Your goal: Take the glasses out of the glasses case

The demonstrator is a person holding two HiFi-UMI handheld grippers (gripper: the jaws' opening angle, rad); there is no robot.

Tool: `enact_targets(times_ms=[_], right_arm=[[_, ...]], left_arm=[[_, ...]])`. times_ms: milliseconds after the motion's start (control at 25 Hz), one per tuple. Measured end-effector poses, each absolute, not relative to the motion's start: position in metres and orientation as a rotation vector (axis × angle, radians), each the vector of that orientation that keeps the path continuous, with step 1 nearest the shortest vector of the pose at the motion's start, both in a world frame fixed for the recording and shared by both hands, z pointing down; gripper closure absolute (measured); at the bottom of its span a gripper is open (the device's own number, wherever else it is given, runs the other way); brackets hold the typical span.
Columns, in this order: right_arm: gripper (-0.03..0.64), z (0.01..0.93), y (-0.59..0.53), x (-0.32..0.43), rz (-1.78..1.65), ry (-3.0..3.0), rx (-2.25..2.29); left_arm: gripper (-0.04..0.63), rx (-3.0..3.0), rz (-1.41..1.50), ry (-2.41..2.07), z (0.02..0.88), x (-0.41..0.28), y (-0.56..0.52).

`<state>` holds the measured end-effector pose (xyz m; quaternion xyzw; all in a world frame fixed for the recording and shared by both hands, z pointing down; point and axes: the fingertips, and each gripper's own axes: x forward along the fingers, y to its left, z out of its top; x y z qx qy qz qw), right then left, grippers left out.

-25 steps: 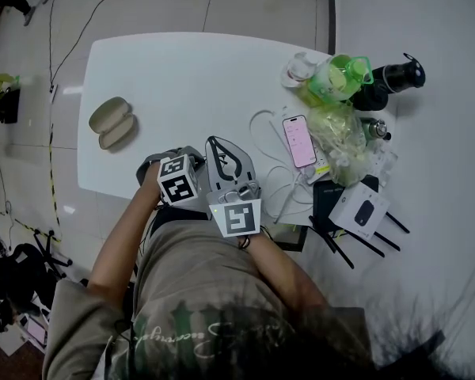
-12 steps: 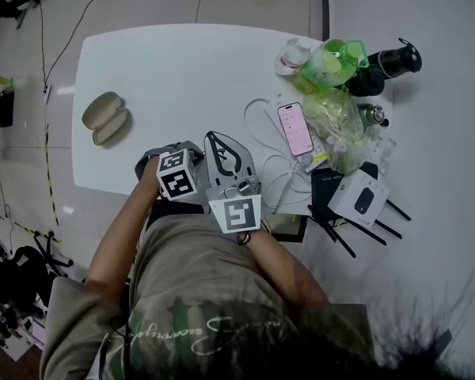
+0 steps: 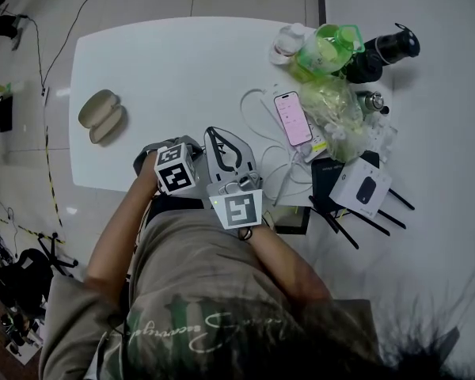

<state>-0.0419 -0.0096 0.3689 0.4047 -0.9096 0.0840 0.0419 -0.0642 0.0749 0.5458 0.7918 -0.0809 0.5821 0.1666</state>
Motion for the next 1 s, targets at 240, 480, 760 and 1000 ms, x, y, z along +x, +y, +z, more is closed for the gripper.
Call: enact_targets(times_ms=[240,480,760,1000], right_arm=[[0.604,0.373,-0.007,-0.04,0.247,-2.786,1.223],[0.604,0.374,-0.007,-0.037,0.24,-2.78,1.223],[0.604,0.375,-0.009,-0.029,0.232,-2.778,1.257],[0.604,0.378,-0.005,-0.031,0.224,-2.769,1.253]], left_arm=[[0.578,2.245,1.662,-0.251,0.548,-0.069,0.071],[0.578,2.239,1.677,-0.221,0.548,-0.066,0.078],[0.578,2.246,1.66,-0.23,0.551,-0.058,0.079],[0.578,2.257,1.647,-0.233,0.552,-0.056,0.08]])
